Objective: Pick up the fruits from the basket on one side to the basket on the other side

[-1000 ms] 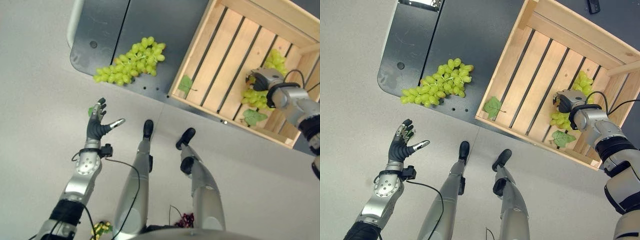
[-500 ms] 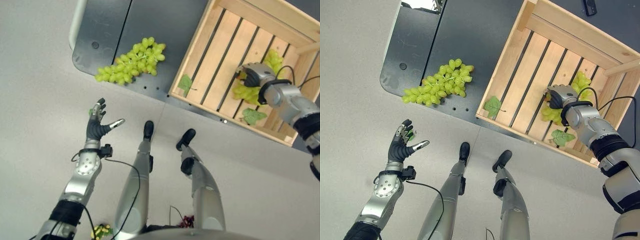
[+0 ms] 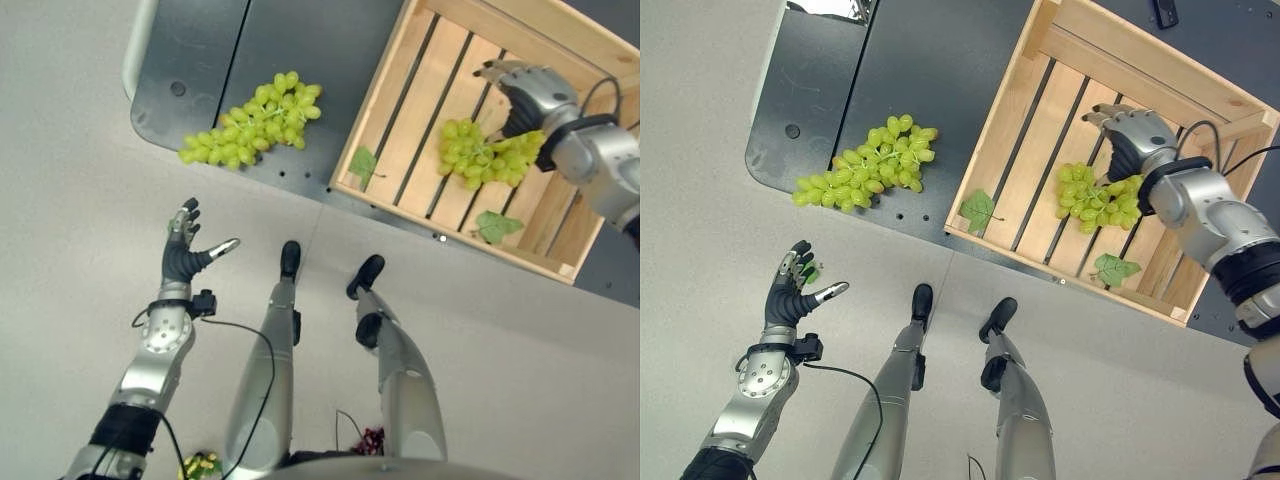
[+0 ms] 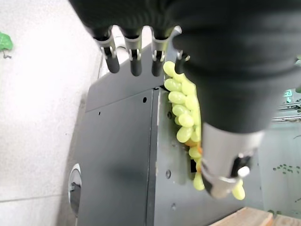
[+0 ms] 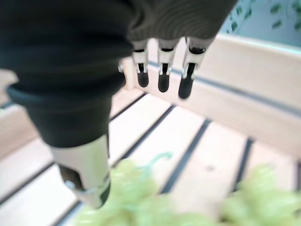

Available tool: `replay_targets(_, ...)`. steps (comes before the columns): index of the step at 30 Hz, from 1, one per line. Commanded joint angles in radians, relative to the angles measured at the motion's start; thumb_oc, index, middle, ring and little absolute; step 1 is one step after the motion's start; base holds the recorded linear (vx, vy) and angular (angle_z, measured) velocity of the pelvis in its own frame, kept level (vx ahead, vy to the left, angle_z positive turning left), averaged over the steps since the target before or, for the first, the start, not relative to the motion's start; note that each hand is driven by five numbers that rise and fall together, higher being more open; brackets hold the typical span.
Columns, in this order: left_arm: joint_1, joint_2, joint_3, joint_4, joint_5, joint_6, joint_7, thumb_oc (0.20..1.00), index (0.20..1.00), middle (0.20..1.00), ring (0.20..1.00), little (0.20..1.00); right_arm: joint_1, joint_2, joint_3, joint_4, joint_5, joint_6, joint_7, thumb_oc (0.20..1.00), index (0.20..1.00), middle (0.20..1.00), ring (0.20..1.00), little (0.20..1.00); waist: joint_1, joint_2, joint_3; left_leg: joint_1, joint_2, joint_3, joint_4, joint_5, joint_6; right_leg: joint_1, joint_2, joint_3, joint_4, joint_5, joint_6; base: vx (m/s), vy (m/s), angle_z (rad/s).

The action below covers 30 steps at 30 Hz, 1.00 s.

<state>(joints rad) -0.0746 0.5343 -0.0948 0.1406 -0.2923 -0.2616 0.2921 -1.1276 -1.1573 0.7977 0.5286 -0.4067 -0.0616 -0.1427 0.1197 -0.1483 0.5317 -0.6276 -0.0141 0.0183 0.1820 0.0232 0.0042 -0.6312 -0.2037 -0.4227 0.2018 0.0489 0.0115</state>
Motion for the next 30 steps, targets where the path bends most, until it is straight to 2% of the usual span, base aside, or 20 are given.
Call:
replay_targets(1, 0.099, 0.029, 0.058, -0.096, 0.044, -0.027, 0.014, 1.0, 1.0, 1.0, 1.0, 1.0, -0.041, -0.082, 0.038, -0.012, -0.055, 0.009, -0.043, 1.0, 1.0, 1.0, 1.0, 1.0, 0.003, -0.018, -0.012, 0.102, 0.026, -0.03, -0.061, -0.066, -0.021, -0.076, -0.138, 0.033, 0.005, 0.169, 0.198, 0.0, 0.0, 0.0)
replay_targets(4, 0.108, 0.022, 0.057, -0.085, 0.061, -0.016, 0.02, 1.0, 1.0, 1.0, 1.0, 1.0, 0.029, -0.156, -0.041, -0.079, -0.037, 0.011, -0.054, 1.0, 1.0, 1.0, 1.0, 1.0, -0.021, -0.015, -0.012, 0.077, 0.026, -0.022, -0.037, -0.074, -0.019, -0.098, -0.137, 0.041, 0.017, 0.163, 0.196, 0.0, 0.0, 0.0)
replay_targets(8, 0.109, 0.02, 0.05, -0.09, 0.069, -0.011, 0.021, 1.0, 1.0, 1.0, 1.0, 1.0, 0.12, -0.183, -0.122, -0.114, -0.004, 0.0, -0.062, 1.0, 1.0, 1.0, 1.0, 1.0, -0.034, -0.014, -0.012, 0.056, 0.027, -0.022, -0.022, -0.078, -0.018, -0.119, -0.137, 0.047, 0.029, 0.158, 0.194, 0.01, 0.002, -0.05)
replay_targets(10, 0.104, 0.033, 0.034, -0.096, 0.077, -0.01, 0.014, 1.0, 1.0, 1.0, 1.0, 1.0, 0.157, -0.231, -0.106, -0.14, -0.054, -0.005, -0.045, 1.0, 1.0, 1.0, 1.0, 1.0, -0.032, -0.017, -0.012, 0.048, 0.029, -0.022, -0.024, -0.077, -0.02, -0.126, -0.137, 0.044, 0.031, 0.156, 0.196, 0.0, 0.0, 0.0)
replay_targets(13, 0.103, 0.034, 0.033, -0.111, 0.09, -0.011, 0.019, 1.0, 1.0, 1.0, 1.0, 1.0, 0.178, -0.25, -0.099, -0.144, -0.087, -0.003, -0.038, 1.0, 1.0, 1.0, 1.0, 1.0, -0.042, -0.016, -0.012, 0.044, 0.029, -0.022, -0.025, -0.076, -0.021, -0.132, -0.136, 0.049, 0.032, 0.154, 0.196, 0.02, -0.016, -0.04)
replay_targets(20, 0.091, 0.048, 0.028, -0.122, 0.099, -0.013, 0.029, 1.0, 1.0, 1.0, 1.0, 1.0, 0.146, -0.262, -0.034, -0.132, -0.16, 0.009, -0.014, 1.0, 1.0, 1.0, 1.0, 1.0, -0.047, -0.014, -0.012, 0.027, 0.024, -0.025, -0.023, -0.077, -0.02, -0.151, -0.138, 0.058, 0.037, 0.152, 0.195, 0.0, 0.0, 0.0)
replay_targets(24, 0.088, 0.048, 0.025, -0.126, 0.106, -0.016, 0.04, 1.0, 1.0, 1.0, 1.0, 1.0, 0.125, -0.236, -0.009, -0.092, -0.201, 0.022, -0.022, 1.0, 1.0, 1.0, 1.0, 1.0, -0.047, -0.007, -0.012, -0.002, 0.018, -0.029, 0.0, -0.085, -0.016, -0.173, -0.14, 0.067, 0.047, 0.151, 0.192, 0.0, 0.0, 0.0)
replay_targets(30, 0.089, 0.038, 0.033, -0.133, 0.105, -0.019, 0.051, 1.0, 1.0, 1.0, 1.0, 1.0, 0.111, -0.214, -0.033, -0.115, -0.236, 0.041, -0.051, 1.0, 1.0, 1.0, 1.0, 1.0, -0.048, 0.003, -0.012, -0.04, 0.012, -0.03, 0.02, -0.091, -0.011, -0.198, -0.14, 0.073, 0.056, 0.145, 0.189, 0.0, 0.0, 0.0)
